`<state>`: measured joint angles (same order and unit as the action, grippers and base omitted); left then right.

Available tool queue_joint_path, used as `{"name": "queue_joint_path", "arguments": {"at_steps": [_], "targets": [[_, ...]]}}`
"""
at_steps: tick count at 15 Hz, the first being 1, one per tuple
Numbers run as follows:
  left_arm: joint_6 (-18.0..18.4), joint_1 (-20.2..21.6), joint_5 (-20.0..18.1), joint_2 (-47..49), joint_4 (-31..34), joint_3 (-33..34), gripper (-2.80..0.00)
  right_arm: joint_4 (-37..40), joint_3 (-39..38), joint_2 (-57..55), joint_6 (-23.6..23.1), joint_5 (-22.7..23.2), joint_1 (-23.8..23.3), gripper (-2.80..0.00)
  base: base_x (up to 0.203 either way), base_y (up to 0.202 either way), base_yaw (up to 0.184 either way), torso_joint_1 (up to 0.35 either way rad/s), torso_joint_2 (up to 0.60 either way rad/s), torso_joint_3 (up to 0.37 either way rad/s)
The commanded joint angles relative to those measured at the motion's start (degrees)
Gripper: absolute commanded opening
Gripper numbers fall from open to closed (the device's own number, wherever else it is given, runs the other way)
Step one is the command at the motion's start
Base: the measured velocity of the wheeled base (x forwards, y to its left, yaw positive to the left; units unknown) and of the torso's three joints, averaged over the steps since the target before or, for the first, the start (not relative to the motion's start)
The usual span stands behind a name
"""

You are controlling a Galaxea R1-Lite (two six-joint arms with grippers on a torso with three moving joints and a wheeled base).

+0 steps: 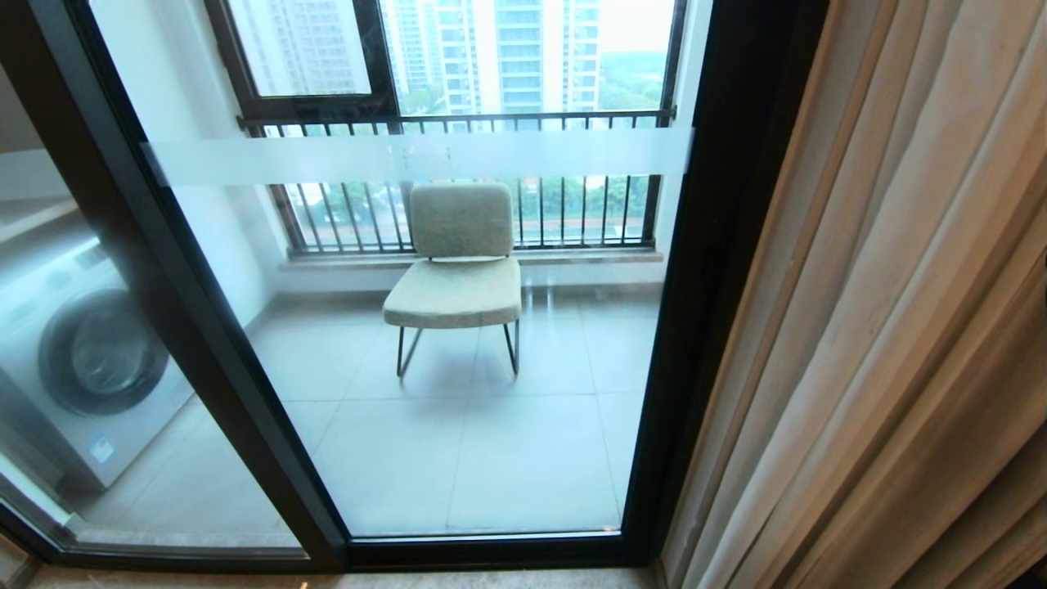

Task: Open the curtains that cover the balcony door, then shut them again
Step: Close the inner curtains on both sides

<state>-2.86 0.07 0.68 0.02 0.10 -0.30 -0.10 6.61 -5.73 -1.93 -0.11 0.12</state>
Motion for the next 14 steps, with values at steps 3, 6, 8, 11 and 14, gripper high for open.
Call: {"name": "queue_joint_path", "arguments": {"at_steps": [3,6,8,11,14], "targets": [[0.0,0.0,0.0,0.0,0.0,0.0,-2.8,-4.4,7.2,-12.1,0.3,0.1,0.4,-2.8,0.0,0.0,0.0,0.0,0.0,0.0],[0.0,0.0,0.0,0.0,0.0,0.0,-2.8,-19.5,9.7,-20.1,1.2,0.8,1.9,-2.8,0.0,0.0,0.0,0.0,0.0,0.0],[0.0,0.0,0.0,0.0,0.0,0.0,-2.8,-27.9,11.2,-26.9,1.3,1.0,2.4,-2.8,0.0,0.0,0.0,0.0,0.0,0.0],[0.0,0.0,0.0,0.0,0.1,0.0,-2.8,-38.4,15.7,-37.7,1.4,1.0,2.6,-2.8,0.0,0.0,0.0,0.0,0.0,0.0],[0.0,0.0,0.0,0.0,0.0,0.0,-2.8,-42.4,21.7,-45.4,1.9,1.0,2.7,0.0,0.0,0.0,0.0,0.0,0.0,0.0]]}}
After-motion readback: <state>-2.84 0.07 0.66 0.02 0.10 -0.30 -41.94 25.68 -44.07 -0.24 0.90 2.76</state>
